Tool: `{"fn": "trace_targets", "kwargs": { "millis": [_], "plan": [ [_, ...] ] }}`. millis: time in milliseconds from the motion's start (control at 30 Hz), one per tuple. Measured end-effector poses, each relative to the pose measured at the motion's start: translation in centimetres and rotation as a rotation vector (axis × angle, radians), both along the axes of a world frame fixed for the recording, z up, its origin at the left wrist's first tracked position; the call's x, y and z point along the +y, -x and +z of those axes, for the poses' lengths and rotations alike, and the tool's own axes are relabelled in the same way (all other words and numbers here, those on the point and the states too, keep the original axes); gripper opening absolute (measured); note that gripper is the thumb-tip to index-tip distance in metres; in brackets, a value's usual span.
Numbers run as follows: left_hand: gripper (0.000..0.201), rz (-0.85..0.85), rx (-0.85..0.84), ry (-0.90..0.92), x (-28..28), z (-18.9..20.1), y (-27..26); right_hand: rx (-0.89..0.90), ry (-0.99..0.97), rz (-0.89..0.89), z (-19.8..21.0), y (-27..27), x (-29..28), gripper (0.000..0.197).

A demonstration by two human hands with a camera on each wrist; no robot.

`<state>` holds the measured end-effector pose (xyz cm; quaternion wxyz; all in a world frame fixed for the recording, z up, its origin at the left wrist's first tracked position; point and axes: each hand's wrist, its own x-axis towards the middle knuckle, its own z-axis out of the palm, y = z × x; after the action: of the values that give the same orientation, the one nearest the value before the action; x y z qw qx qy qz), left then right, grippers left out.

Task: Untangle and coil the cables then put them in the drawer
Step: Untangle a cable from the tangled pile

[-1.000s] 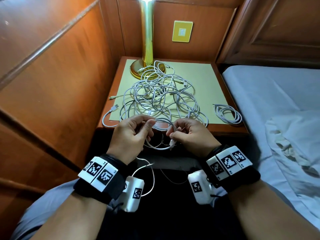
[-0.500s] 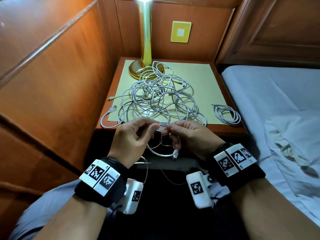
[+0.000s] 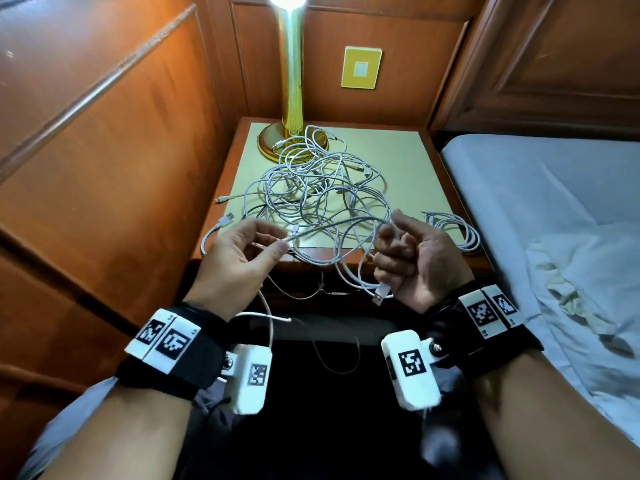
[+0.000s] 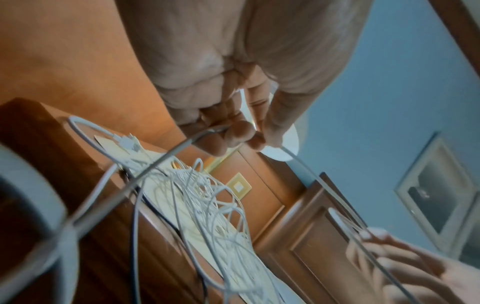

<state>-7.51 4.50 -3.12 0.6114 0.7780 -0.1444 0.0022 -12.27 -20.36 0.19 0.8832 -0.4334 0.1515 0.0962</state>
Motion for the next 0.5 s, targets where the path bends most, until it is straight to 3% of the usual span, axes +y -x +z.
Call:
{"fn": "trace_targets", "kwargs": {
  "millis": [167, 300, 500],
  "plan": [
    [0.014, 0.189, -0.151, -0.105, 1.6, -0.4, -1.0, -0.096, -0.097, -0.196, -0.2, -0.3, -1.7, 0.030],
    [0.015, 0.299, -0.357, -0.268, 0.7, -0.5, -0.4, -0.178, -0.121, -0.221, 0.1, -0.3, -1.1, 0.028],
    [0.005, -0.123, -0.342, -0.304, -1.8, -1.1, 1.7, -0.365, 0.263, -0.194, -0.7, -0.4, -0.1, 0.020]
  ]
}}
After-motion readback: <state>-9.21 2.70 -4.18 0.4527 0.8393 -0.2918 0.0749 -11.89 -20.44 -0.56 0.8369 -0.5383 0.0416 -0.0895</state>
